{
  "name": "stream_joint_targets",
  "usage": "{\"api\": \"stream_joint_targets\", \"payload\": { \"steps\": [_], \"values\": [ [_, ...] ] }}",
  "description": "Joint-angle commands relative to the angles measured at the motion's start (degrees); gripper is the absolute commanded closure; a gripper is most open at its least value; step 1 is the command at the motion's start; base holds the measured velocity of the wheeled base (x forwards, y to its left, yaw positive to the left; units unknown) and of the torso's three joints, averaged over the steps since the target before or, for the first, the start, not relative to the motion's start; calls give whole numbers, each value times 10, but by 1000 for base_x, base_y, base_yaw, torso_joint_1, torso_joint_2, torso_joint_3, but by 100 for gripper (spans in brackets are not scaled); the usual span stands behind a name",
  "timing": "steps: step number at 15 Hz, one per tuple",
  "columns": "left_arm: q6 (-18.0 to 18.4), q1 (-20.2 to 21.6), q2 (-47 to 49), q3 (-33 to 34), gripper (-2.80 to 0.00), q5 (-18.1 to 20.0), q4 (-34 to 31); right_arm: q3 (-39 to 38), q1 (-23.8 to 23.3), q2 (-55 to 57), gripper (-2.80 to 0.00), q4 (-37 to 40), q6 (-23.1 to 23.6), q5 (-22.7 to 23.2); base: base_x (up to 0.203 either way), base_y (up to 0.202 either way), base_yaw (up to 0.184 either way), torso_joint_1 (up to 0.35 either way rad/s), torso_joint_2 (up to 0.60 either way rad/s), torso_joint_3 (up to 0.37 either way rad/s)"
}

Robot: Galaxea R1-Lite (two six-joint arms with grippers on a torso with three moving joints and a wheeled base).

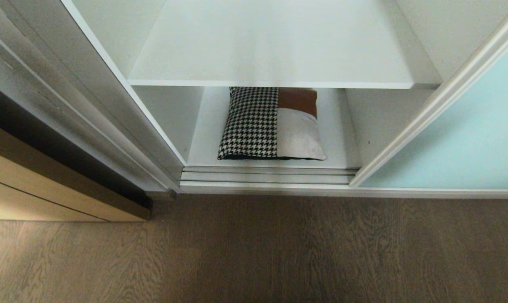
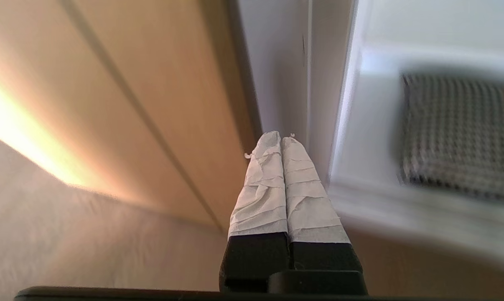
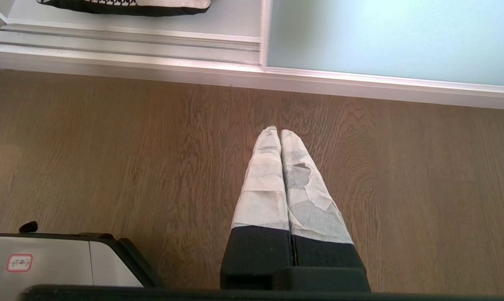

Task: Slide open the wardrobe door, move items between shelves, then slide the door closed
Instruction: Open the door

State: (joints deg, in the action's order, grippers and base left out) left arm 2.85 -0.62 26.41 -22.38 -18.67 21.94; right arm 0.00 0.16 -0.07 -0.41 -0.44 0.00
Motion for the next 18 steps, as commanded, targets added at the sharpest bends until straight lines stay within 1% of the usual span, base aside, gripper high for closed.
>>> {"api": "stream_joint_targets", "payload": {
  "steps": [1,3,4,5,6,7,8,9,14,16,18],
  "values": [
    [-8,3,-174,43,0,25,-107,0,0,-1,0,0,0,0,0,0,0,0,0,0],
    [-13,4,-248,97,0,62,-199,0,0,-1,0,0,0,0,0,0,0,0,0,0],
    [-13,4,-263,141,0,74,-215,-1,0,0,0,0,0,0,0,0,0,0,0,0],
    [-14,4,-264,183,0,84,-210,-1,0,-1,0,0,0,0,0,0,0,0,0,0],
    [-14,4,-264,208,0,112,-205,0,0,0,0,0,0,0,0,0,0,0,0,0],
    [-8,4,-264,216,0,170,-209,0,0,-1,0,0,0,0,0,0,0,0,0,0],
    [17,4,-263,219,0,206,-237,0,0,0,0,-1,0,0,0,0,0,0,0,0],
    [28,4,-262,213,0,208,-253,-1,0,-1,0,-1,0,0,0,0,0,0,0,0],
    [20,4,-264,216,0,207,-247,-1,0,0,0,0,0,0,0,0,0,0,0,0],
    [34,4,-264,218,0,207,-246,0,0,0,0,0,0,0,0,0,0,0,0,0],
    [29,4,-264,219,0,208,-241,0,0,0,0,0,0,0,0,0,0,0,0,0]
  ]
}}
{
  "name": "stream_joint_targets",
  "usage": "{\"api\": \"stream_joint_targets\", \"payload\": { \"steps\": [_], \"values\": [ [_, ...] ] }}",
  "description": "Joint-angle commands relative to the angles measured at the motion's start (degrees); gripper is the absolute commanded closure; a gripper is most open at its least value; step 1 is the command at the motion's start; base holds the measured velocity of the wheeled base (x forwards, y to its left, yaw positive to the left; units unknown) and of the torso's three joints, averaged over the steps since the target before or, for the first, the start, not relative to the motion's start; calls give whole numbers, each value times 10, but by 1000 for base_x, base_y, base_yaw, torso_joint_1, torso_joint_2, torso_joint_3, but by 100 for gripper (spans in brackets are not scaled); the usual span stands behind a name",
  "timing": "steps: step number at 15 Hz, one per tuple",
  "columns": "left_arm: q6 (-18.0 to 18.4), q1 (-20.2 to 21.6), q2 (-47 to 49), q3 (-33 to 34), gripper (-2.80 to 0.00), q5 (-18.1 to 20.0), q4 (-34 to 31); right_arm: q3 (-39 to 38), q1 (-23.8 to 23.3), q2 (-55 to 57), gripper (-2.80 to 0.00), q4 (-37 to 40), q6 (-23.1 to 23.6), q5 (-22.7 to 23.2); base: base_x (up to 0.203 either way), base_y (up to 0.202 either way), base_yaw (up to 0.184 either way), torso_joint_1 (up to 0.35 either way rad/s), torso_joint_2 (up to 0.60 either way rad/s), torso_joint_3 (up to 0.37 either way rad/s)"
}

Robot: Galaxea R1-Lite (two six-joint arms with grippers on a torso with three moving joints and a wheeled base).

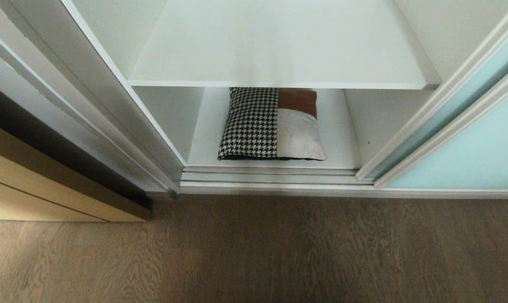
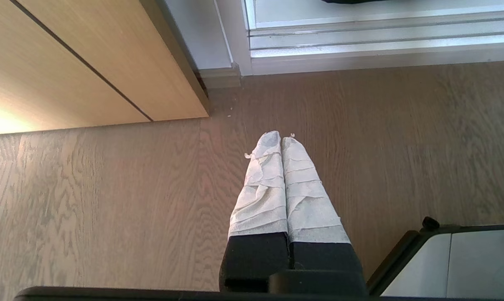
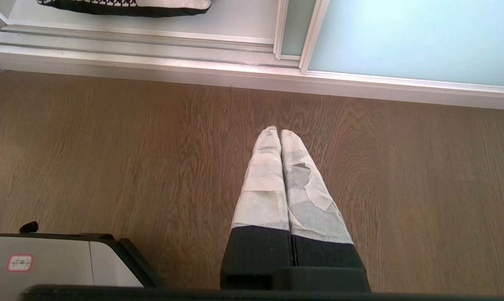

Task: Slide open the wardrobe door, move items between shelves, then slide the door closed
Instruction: Open the door

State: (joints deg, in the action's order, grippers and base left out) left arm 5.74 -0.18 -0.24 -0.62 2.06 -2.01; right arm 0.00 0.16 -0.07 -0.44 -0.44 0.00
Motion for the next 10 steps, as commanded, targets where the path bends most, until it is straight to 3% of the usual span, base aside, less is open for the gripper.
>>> {"api": "stream_joint_targets", "payload": {
  "steps": [1,3,8,10],
  "values": [
    [3,0,2,2,0,0,-1,0,0,-1,0,0,0,0,0,0,0,0,0,0],
    [20,0,3,2,0,-1,0,0,0,0,0,0,0,0,0,0,0,0,0,0],
    [22,0,3,-3,0,-7,3,0,0,0,0,0,0,0,0,0,0,0,0,0],
    [17,0,29,-72,0,-8,-3,0,0,-1,0,0,0,0,0,0,0,0,0,0]
  ]
}}
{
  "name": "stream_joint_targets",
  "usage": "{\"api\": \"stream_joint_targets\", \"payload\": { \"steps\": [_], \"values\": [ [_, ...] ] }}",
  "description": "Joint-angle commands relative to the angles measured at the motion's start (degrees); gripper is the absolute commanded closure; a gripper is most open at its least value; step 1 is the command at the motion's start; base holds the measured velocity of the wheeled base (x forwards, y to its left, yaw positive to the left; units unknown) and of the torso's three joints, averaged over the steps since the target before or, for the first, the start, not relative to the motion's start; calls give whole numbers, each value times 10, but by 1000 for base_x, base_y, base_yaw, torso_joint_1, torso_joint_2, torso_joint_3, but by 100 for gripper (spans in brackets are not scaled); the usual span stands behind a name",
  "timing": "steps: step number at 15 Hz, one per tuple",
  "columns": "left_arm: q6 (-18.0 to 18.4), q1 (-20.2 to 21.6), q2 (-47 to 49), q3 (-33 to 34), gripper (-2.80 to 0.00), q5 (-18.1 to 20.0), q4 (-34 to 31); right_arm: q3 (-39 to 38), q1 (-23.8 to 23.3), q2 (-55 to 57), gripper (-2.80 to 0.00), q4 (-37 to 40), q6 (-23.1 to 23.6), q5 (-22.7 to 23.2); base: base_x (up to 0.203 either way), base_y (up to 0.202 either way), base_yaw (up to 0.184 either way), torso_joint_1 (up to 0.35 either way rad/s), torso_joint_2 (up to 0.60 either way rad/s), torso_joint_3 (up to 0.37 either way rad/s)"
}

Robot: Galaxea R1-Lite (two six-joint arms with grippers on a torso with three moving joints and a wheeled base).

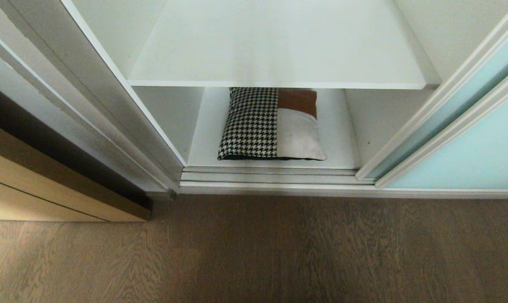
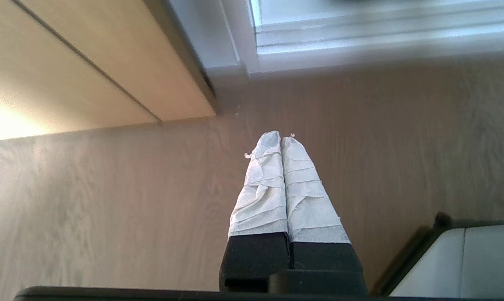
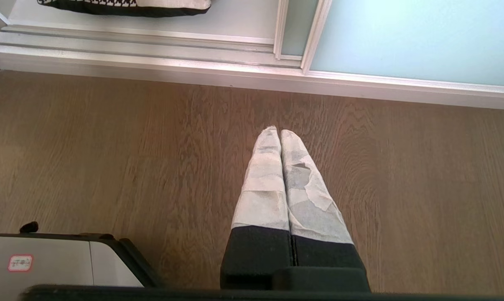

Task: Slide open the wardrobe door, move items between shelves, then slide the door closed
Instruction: Open the door

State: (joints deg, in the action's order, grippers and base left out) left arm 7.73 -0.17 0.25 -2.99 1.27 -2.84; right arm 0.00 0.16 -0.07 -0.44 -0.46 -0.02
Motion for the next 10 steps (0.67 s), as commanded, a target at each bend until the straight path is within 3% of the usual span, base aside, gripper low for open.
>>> {"api": "stream_joint_targets", "payload": {
  "steps": [1,7,10],
  "values": [
    [-16,0,61,-82,0,0,-1,0,0,-1,0,0,0,0,0,0,0,0,0,0],
    [-151,0,488,-275,0,14,4,0,0,-1,0,0,0,0,0,0,0,0,0,0],
    [-194,-2,730,-351,0,42,55,0,0,-1,0,0,0,0,0,0,0,0,0,0]
  ]
}}
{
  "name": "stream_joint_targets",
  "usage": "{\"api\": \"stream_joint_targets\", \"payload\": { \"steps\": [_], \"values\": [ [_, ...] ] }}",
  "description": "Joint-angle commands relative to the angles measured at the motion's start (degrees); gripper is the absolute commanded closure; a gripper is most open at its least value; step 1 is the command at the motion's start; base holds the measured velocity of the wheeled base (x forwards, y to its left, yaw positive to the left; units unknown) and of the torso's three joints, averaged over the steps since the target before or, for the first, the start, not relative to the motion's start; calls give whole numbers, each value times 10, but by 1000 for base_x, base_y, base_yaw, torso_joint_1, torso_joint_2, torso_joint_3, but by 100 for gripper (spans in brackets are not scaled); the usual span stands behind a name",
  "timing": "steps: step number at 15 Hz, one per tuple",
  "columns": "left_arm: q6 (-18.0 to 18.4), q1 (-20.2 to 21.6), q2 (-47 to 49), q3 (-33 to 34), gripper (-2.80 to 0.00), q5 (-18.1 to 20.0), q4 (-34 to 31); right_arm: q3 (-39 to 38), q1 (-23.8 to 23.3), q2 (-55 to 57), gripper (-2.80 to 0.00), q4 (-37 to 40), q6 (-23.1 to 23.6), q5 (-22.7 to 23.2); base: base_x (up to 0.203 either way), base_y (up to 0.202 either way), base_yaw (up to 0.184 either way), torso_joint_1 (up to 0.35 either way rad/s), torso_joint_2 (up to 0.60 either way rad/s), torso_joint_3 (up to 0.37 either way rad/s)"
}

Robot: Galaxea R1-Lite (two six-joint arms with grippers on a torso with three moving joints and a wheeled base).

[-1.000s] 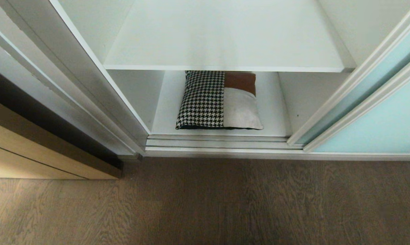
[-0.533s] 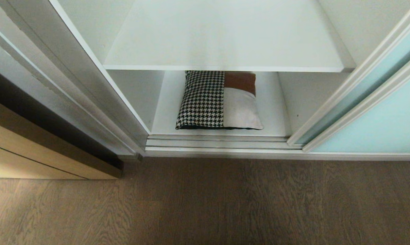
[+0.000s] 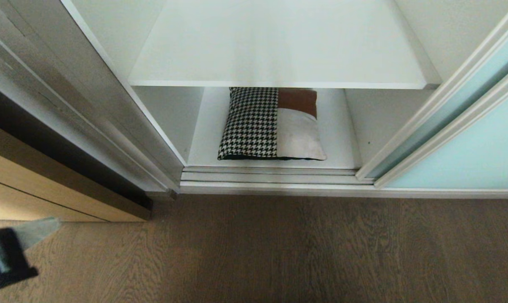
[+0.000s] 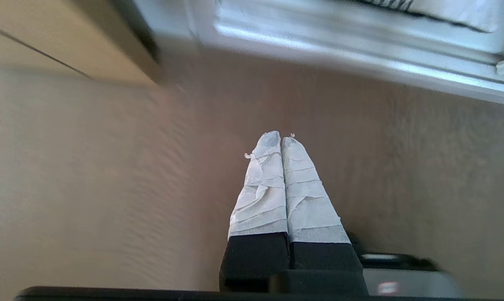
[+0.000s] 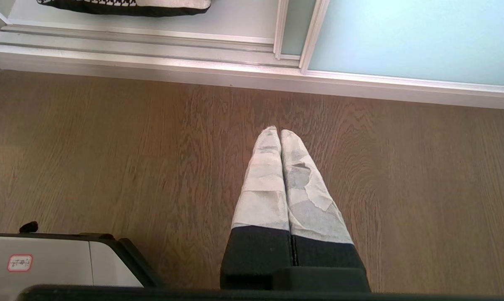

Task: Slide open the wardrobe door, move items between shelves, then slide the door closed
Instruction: Open the door

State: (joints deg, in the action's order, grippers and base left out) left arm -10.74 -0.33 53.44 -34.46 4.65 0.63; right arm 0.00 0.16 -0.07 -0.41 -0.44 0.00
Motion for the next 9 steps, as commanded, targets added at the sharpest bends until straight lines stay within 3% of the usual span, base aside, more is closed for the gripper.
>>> {"api": "stream_joint_targets", "payload": {
  "steps": [1,5,9],
  "values": [
    [-18,-4,273,-55,0,18,48,0,0,-1,0,0,0,0,0,0,0,0,0,0],
    [-40,-40,500,-100,0,44,199,0,0,-1,0,-1,0,0,0,0,0,0,0,0],
    [-51,-81,662,-157,0,49,311,0,0,0,0,0,0,0,0,0,0,0,0,0]
  ]
}}
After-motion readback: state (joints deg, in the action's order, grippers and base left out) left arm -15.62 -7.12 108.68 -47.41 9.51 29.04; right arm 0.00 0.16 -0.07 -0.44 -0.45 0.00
